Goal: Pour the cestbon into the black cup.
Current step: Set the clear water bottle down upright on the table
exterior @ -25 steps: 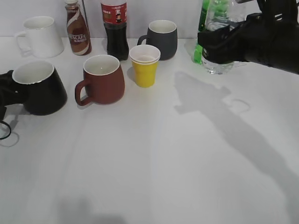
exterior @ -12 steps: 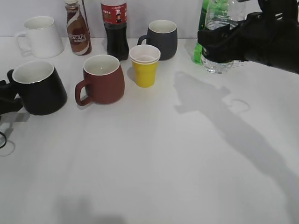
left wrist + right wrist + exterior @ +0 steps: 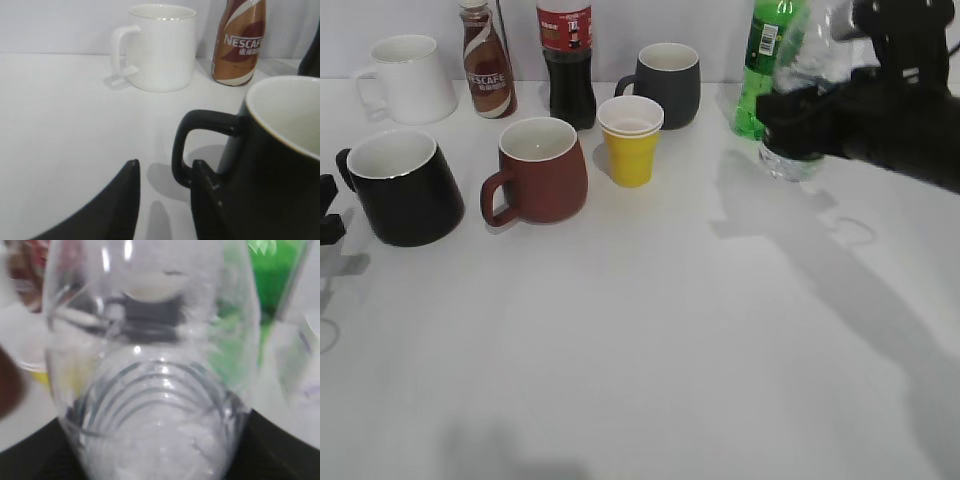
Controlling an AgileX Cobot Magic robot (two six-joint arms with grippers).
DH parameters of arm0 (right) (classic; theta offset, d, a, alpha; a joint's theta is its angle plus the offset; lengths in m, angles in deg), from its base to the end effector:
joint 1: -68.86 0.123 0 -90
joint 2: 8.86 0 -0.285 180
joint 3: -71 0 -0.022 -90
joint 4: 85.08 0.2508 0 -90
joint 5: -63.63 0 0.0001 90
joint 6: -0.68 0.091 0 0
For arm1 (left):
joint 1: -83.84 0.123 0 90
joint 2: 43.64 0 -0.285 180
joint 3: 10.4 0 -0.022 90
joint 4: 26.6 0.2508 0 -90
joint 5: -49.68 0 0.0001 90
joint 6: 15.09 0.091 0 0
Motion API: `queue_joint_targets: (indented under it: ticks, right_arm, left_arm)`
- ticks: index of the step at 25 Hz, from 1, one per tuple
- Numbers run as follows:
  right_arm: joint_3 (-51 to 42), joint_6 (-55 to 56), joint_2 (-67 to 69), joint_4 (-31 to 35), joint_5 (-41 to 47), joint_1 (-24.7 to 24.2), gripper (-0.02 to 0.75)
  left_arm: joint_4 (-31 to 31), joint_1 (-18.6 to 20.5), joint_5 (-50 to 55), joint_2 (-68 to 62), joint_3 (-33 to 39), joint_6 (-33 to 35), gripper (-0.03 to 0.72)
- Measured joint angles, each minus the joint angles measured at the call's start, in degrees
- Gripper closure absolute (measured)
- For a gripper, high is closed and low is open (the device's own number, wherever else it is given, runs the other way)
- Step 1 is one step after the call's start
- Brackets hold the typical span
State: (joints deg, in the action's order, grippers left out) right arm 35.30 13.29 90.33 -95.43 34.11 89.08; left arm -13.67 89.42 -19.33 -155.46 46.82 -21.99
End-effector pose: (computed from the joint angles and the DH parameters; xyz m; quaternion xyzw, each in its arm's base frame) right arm 0.3031 0.1202 0.2182 -0.1417 0.7844 0.1589 0.5826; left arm 0.2633 0.0066 0.1292 0.0151 0.7675 -0.0620 0.6378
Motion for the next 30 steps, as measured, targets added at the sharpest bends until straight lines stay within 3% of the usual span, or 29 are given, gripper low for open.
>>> queue_joint_targets:
  ticks: [5,17,23,30]
  right_arm:
    - [-2.6,0.0,6.7,1.2,-8.5,-4.7,0.266]
    - [-2.8,-1.1,16.8,-4.9,-18.5,-4.9,0.265]
    - [-3.1,-2.4,16.6,-5.5,-18.8,-4.9,0.095]
    - [-3.1,-2.8,11.2,-5.5,-18.9,-4.9,0.078]
  left_arm:
    - [-0.1,0.0,0.0,5.0,2.4,0.0,0.422]
    - [1.7,0.0,-0.4,11.8,2.5,0.0,0.422]
    - [3.5,0.0,-0.4,11.9,2.5,0.0,0.422]
    - [4.0,0.0,-0.2,14.4,2.5,0.0,0.422]
